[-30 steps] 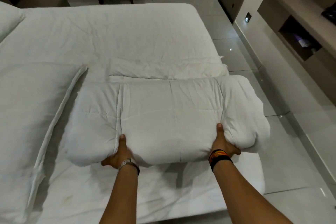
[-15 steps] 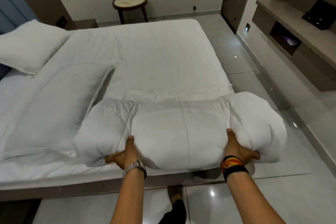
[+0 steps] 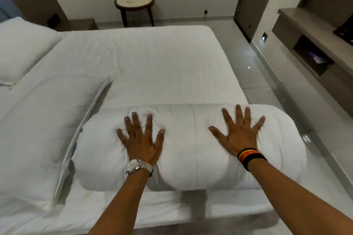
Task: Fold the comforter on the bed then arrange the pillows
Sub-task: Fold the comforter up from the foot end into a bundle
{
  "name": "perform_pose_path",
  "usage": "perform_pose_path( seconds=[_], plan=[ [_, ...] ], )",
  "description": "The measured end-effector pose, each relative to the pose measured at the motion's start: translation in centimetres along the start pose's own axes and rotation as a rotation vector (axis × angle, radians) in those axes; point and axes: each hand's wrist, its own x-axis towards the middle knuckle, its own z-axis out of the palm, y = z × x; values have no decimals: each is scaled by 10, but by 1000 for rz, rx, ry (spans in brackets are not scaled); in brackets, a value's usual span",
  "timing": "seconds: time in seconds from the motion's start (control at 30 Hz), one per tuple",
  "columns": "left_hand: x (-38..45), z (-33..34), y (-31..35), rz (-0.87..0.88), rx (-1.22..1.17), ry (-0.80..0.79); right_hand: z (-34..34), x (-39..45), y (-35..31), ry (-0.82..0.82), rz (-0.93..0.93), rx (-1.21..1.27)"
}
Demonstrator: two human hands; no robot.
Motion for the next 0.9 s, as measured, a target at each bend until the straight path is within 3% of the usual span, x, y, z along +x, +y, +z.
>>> perform_pose_path(
  seconds=[0.27,0.37,0.5,0.7,0.77,0.9],
  plan=[
    [64,156,-4,60,69,-207,136,84,-1,-231,82,-78],
    [82,152,-5,43,58,-260,125,110,-4,-298,25,-90],
    [103,147,-37,70,111,-190,99,110,50,-189,-37,-87],
    [97,155,-21,29,103,-316,111,110,60,-414,50,-148],
    [106,143,-14,-18,82,-327,100,120,50,-369,21,-110],
    [105,138,28,-140,37,-298,108,122,7,-221,-225,38]
  ],
)
